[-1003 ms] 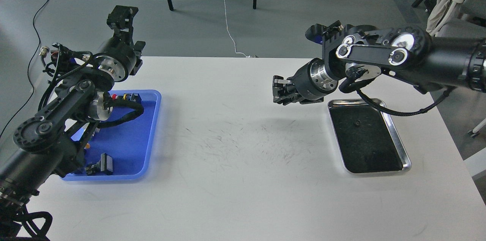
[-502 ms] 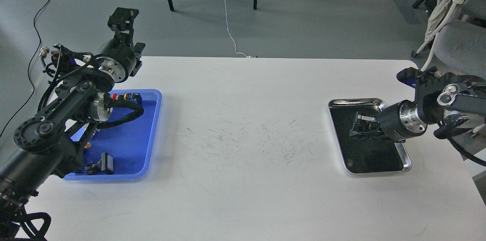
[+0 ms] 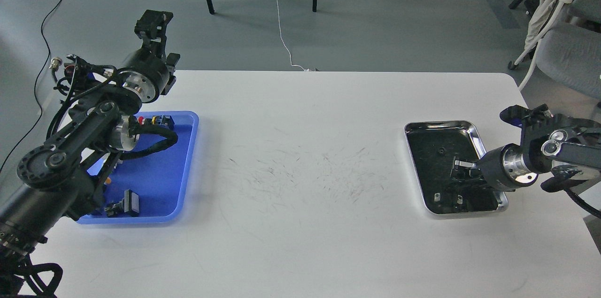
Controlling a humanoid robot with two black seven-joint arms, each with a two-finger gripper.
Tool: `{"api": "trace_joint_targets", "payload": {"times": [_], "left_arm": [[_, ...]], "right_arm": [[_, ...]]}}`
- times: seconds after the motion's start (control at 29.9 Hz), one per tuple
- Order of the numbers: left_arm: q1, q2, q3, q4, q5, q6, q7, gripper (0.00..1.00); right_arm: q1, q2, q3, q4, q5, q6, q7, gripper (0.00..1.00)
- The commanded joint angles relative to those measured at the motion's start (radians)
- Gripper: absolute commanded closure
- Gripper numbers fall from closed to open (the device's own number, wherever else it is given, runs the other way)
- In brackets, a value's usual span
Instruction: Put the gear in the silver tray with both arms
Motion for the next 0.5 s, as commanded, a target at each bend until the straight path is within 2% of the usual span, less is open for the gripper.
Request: {"api": "trace_joint_targets", "payload": {"times": [0.0,0.03,0.07,0.1,0.13,0.17,0.37,0.47], "left_arm": [[-0.001,0.001,0.0,0.0,0.0,-0.001,0.0,0.02],[-0.001,0.001,0.0,0.0,0.0,-0.001,0.0,0.02],[-0.003,0.001,0.001,0.0,0.0,-0.001,0.0,0.02],[-0.004,0.0,0.001,0.0,0.002,-0.001,0.0,0.02],[-0.004,0.0,0.001,0.0,0.002,-0.001,0.0,0.02],[-0.006,0.0,0.001,0.0,0.002,-0.001,0.0,0.02],[-0.007,0.001,0.003,0.004,0.005,-0.001,0.002,0.02],[-0.006,0.01,0.005,0.009,0.005,-0.003,0.002,0.02]], "right_arm": [[-0.001,0.002,0.0,-0.009,-0.002,-0.004,0.0,0.8],[-0.001,0.0,0.0,-0.011,-0.002,-0.002,0.0,0.72],[-0.001,0.0,0.002,-0.011,-0.002,-0.004,0.0,0.53],[-0.001,0.0,0.008,-0.012,0.0,-0.007,0.001,0.26],[-0.001,-0.003,0.018,-0.012,0.009,-0.008,0.001,0.11],[-0.002,-0.005,0.035,-0.009,0.014,-0.005,0.001,0.06],[-0.038,-0.034,0.178,-0.009,0.018,-0.004,0.006,0.03],[-0.058,-0.041,0.322,-0.017,0.043,-0.01,0.04,0.03]]}}
